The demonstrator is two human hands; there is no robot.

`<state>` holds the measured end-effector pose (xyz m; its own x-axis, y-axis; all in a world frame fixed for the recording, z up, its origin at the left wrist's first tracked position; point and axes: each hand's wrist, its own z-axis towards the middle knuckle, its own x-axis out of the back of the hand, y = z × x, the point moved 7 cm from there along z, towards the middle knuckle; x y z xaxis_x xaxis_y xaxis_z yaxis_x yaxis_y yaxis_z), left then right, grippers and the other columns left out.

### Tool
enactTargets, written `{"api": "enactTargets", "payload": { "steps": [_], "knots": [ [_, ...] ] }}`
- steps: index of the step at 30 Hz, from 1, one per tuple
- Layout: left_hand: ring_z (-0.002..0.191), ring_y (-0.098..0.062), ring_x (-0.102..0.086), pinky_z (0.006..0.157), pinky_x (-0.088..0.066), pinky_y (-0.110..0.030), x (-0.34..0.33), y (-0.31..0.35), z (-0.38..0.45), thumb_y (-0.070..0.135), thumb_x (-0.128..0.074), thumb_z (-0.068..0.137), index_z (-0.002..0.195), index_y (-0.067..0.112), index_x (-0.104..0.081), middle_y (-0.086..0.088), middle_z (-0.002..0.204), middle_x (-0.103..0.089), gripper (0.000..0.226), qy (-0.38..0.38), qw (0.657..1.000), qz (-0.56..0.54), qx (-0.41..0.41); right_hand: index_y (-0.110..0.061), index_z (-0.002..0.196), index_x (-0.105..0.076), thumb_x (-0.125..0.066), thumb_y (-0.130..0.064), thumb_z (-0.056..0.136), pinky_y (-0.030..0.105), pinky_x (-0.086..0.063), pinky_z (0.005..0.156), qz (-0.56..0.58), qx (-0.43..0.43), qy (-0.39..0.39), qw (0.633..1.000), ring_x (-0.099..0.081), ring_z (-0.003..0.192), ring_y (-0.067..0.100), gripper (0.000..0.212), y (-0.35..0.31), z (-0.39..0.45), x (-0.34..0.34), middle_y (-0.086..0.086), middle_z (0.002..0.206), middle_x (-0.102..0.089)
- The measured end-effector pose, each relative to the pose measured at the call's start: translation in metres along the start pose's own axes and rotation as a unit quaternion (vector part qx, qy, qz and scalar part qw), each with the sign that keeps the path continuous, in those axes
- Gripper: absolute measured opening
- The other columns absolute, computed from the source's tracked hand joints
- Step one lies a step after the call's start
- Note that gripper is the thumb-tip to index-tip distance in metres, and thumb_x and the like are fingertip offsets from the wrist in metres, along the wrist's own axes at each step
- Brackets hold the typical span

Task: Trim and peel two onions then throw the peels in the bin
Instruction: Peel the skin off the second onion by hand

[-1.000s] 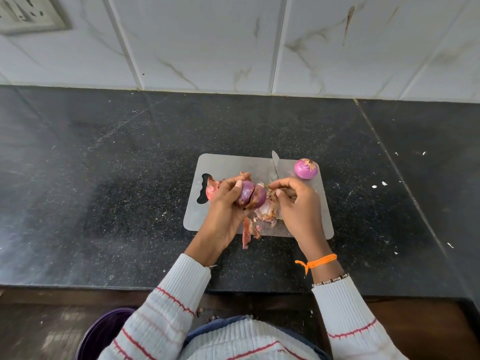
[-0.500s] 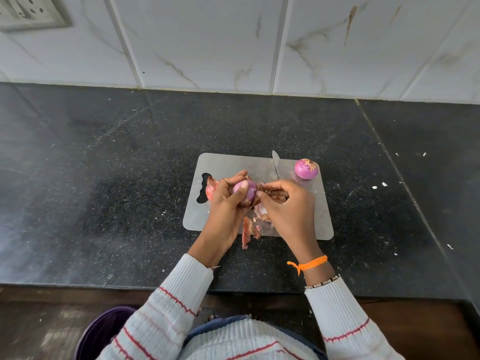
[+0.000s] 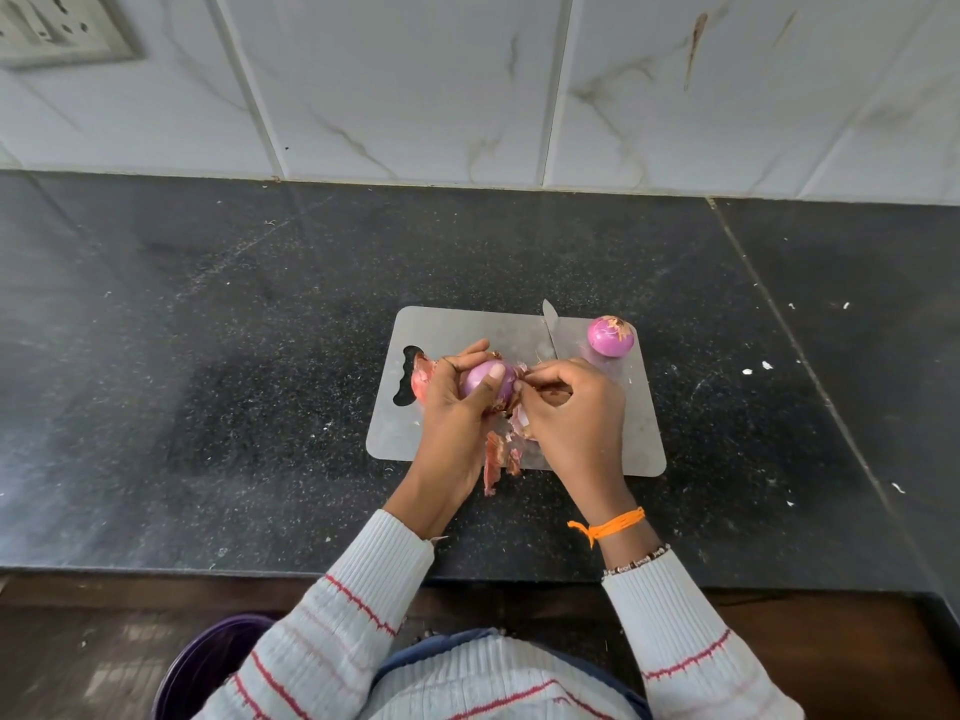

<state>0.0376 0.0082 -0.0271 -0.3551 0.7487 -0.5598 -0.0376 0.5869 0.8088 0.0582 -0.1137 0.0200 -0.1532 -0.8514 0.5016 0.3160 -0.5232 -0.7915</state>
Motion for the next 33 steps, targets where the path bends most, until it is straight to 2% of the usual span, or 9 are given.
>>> {"api": "enactTargets", "payload": {
  "steps": [4,9,14,17,22,24,27,30,33],
  "knots": [
    [0.118,-0.029,-0.054,0.096,-0.048,-0.042,0.001,-0.003,-0.001,0.001,-0.059,0.084,0.098,0.010,-0.054,-0.009,0.134,-0.048,0.017,0.020,0.999,0.018,-0.020,-0.011,0.074,-0.071,-0.074,-0.015,0.074,0.032,-0.054,0.065,-0.029,0.000,0.025,0.999,-0.063,0.071,0.012,0.005,-0.003,-0.002,0.001,0.000,0.079,-0.068],
    [0.117,-0.033,-0.055,0.098,-0.047,-0.049,0.002,-0.005,-0.005,0.001,-0.064,0.082,0.101,0.009,-0.055,-0.016,0.129,-0.052,0.022,0.054,0.996,0.056,-0.031,-0.010,0.074,-0.070,-0.071,-0.012,0.076,0.036,-0.055,0.062,-0.052,-0.020,0.023,0.998,-0.063,0.070,0.016,0.004,0.000,-0.001,0.000,0.003,0.079,-0.068],
    [0.112,-0.033,-0.058,0.097,-0.047,-0.050,0.003,-0.005,-0.007,0.016,-0.067,0.078,0.105,0.005,-0.056,-0.025,0.124,-0.053,0.032,0.047,0.998,0.050,-0.004,-0.010,0.081,-0.069,-0.068,-0.009,0.080,0.012,-0.047,0.065,-0.014,-0.052,0.003,0.999,-0.055,0.069,0.000,0.002,0.013,0.000,0.002,-0.006,0.080,-0.062],
    [0.112,-0.036,-0.058,0.093,-0.049,-0.050,0.002,-0.002,-0.009,0.027,-0.067,0.072,0.112,0.001,-0.053,-0.026,0.123,-0.054,0.050,0.040,0.997,0.061,0.008,-0.010,0.088,-0.068,-0.063,-0.009,0.084,0.009,-0.045,0.068,0.008,-0.071,0.004,0.997,-0.059,0.077,0.004,0.006,0.021,0.001,0.004,0.001,0.088,-0.067],
    [0.109,-0.035,-0.059,0.091,-0.050,-0.052,0.001,0.000,-0.010,0.029,-0.067,0.071,0.112,0.000,-0.053,-0.026,0.122,-0.055,0.052,0.041,0.997,0.064,0.012,-0.007,0.093,-0.069,-0.057,-0.007,0.089,0.000,-0.041,0.068,0.008,-0.042,-0.017,0.999,-0.057,0.082,0.005,0.013,0.015,0.004,0.004,0.003,0.091,-0.067],
    [0.101,-0.031,-0.063,0.087,-0.054,-0.048,0.000,-0.001,-0.010,0.030,-0.066,0.072,0.112,-0.001,-0.052,-0.024,0.114,-0.059,0.053,0.036,0.997,0.064,0.015,-0.008,0.094,-0.070,-0.062,-0.009,0.086,0.001,-0.042,0.070,0.018,-0.021,-0.036,0.999,-0.057,0.083,0.002,0.012,0.008,0.003,0.002,-0.001,0.092,-0.066],
    [0.085,-0.026,-0.067,0.069,-0.059,-0.036,0.000,-0.002,-0.009,0.033,-0.059,0.083,0.106,-0.001,-0.055,-0.016,0.097,-0.066,0.041,0.025,0.996,0.085,0.027,-0.011,0.091,-0.071,-0.069,-0.014,0.081,0.004,-0.044,0.073,0.043,-0.019,-0.053,0.997,-0.060,0.084,0.000,0.010,0.009,0.005,0.000,-0.004,0.091,-0.067],
    [0.085,-0.029,-0.070,0.059,-0.059,-0.030,0.002,-0.006,-0.009,0.041,-0.052,0.088,0.112,-0.004,-0.053,-0.021,0.103,-0.067,0.051,0.018,0.994,0.087,0.067,-0.010,0.082,-0.068,-0.066,-0.013,0.084,0.006,-0.045,0.068,0.088,-0.065,-0.041,0.993,-0.060,0.077,-0.003,0.004,0.021,0.006,0.004,0.000,0.085,-0.069],
    [0.086,-0.030,-0.070,0.055,-0.059,-0.029,0.001,-0.010,-0.010,0.046,-0.046,0.090,0.119,-0.001,-0.051,-0.023,0.107,-0.066,0.055,0.014,0.992,0.073,0.105,-0.014,0.086,-0.065,-0.057,-0.016,0.091,0.014,-0.047,0.072,0.110,-0.081,-0.061,0.989,-0.061,0.081,0.001,0.009,0.026,0.006,0.006,-0.007,0.084,-0.067]
  ]
}}
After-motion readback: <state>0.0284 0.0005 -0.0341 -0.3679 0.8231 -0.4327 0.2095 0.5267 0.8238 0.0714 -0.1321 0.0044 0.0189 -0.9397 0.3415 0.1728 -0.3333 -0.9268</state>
